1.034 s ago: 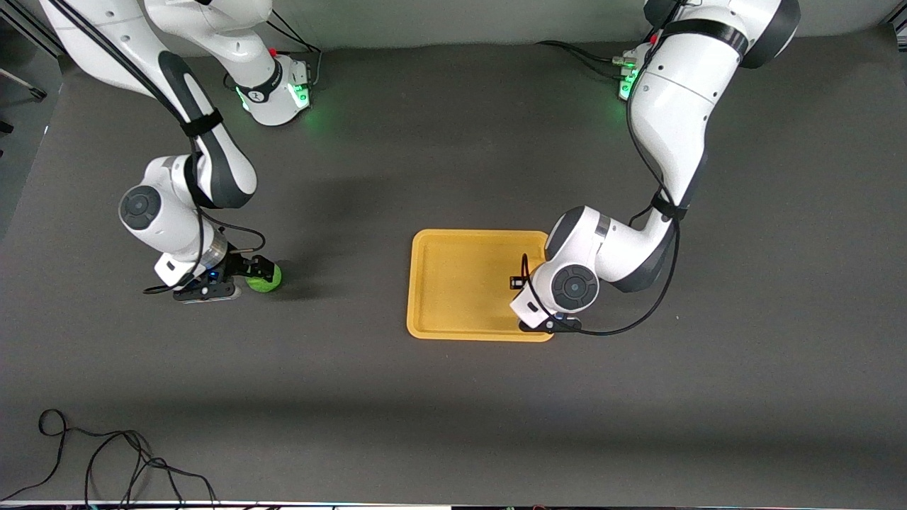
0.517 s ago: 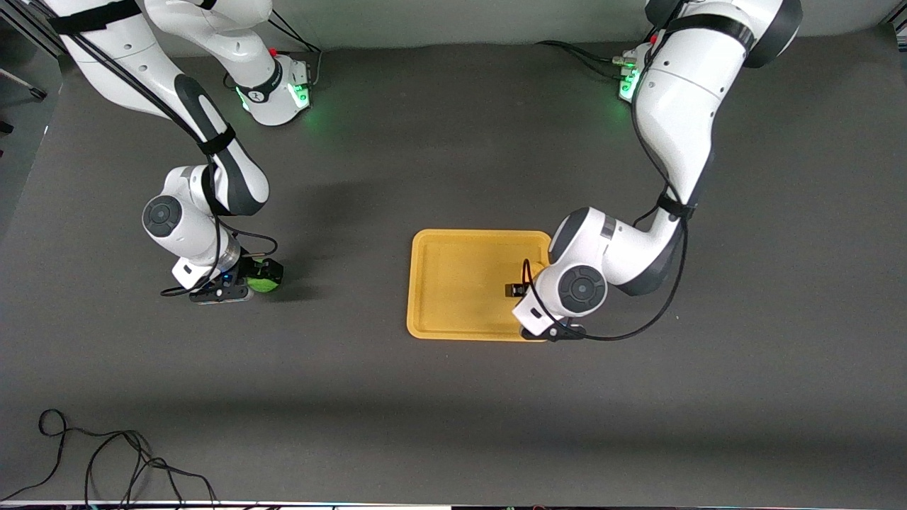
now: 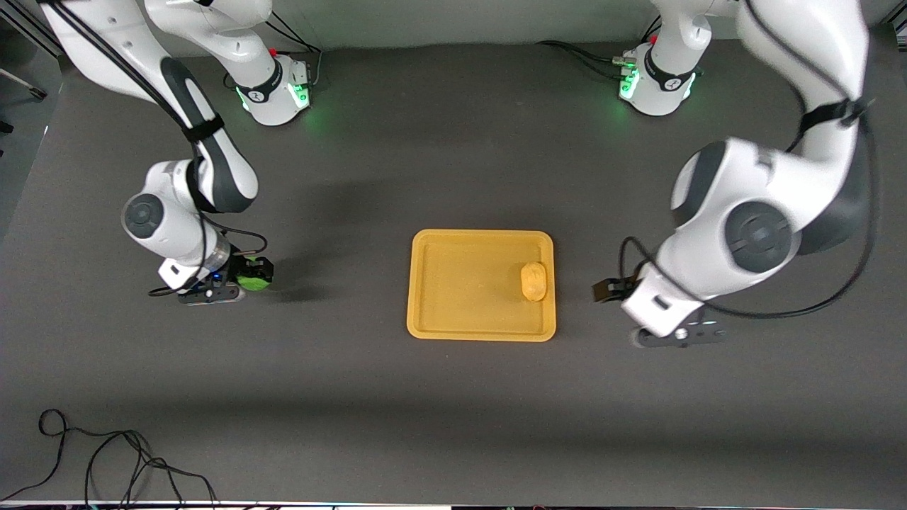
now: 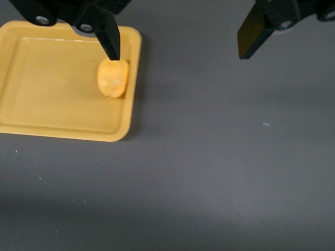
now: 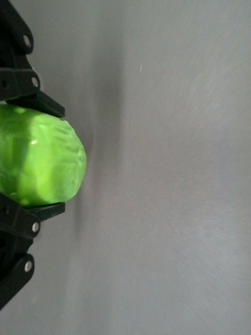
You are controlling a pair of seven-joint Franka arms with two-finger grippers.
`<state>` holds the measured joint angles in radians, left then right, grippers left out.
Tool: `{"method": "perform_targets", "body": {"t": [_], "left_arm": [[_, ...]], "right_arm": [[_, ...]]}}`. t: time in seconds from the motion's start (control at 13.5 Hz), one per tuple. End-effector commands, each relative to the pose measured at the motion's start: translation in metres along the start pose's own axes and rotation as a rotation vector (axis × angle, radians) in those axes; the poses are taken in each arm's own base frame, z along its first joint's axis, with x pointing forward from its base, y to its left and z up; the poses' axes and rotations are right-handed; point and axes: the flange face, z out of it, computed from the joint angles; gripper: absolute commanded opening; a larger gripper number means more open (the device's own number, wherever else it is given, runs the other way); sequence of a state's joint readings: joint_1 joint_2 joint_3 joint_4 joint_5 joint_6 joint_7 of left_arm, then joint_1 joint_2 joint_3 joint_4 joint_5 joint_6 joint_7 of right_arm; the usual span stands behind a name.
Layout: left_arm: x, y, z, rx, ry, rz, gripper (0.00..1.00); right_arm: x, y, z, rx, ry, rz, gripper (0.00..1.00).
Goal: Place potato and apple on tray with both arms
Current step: 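Release the potato on the tray while the right gripper grasps the apple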
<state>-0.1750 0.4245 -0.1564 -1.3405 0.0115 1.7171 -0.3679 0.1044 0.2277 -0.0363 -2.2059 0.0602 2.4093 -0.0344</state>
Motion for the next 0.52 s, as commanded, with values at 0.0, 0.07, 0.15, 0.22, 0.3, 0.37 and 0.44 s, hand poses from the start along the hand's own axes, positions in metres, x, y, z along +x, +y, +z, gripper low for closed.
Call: {"method": "perform_targets", "body": {"t": [0.0,0.07,0.15,0.22,0.3,0.37,0.44], "left_arm": [[-0.029,-0.054,-0.029,0.042,-0.028,0.043,1.00],[-0.040,-0.073,-0.032,0.047,-0.028,0.077,1.00],[-0.050,-0.090,-0.039,0.052,-0.025,0.098,1.00],[-0.054,-0.104,-0.051,0.054,-0.020,0.094,1.00],[-0.057,-0.124,-0.068,0.052,0.006,0.067,1.00],[-0.056,-0.154,-0.076,0.050,0.020,0.047,1.00],[-0.055,-0.170,-0.079,0.049,0.022,0.065,1.00]], "right_arm": [[0.023,-0.009,-0.124,0.030,-0.044,-0.008,0.48],[0.030,-0.009,-0.161,0.028,-0.061,-0.013,0.48],[0.035,-0.010,-0.199,0.028,-0.057,-0.018,0.48],[0.038,-0.012,-0.228,0.023,-0.051,-0.024,0.48],[0.041,-0.015,-0.254,0.022,-0.035,-0.030,0.48],[0.044,-0.023,-0.269,0.023,-0.016,-0.021,0.48],[0.048,-0.042,-0.279,0.023,0.002,0.013,0.48]]}}
